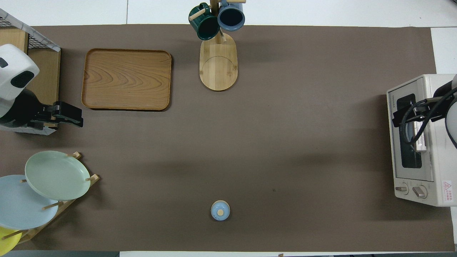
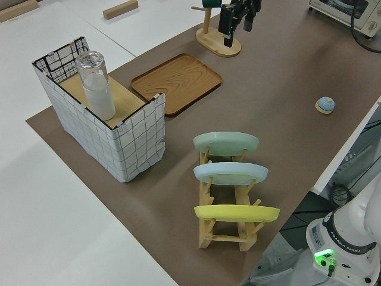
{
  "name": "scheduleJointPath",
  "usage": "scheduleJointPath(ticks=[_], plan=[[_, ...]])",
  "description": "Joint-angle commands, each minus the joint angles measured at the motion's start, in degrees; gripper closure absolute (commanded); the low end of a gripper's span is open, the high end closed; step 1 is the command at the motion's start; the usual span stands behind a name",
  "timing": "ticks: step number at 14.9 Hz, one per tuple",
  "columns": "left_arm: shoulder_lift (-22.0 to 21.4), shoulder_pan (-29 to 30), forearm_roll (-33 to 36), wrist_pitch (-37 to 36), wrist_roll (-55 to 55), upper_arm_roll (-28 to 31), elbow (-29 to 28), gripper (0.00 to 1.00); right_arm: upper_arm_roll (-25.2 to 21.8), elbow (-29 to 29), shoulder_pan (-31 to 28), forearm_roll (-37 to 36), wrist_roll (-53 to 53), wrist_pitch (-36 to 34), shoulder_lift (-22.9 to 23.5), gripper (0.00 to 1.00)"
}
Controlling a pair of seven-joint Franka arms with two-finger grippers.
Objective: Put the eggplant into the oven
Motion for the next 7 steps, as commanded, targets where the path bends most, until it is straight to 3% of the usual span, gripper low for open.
scheduleJointPath(ticks=[1, 7], plan=[[-0.19, 0.41, 0.94, -0.74, 0.29, -0.16, 0.4, 0.0, -0.25, 0.46, 2.48, 1.39, 0.08, -1.53, -1.19, 0.0], [-0.19, 0.41, 0.94, -0.74, 0.29, -0.16, 0.4, 0.0, -3.41, 3.71, 6.72, 1.04, 1.93, -3.64, -1.36, 0.0]])
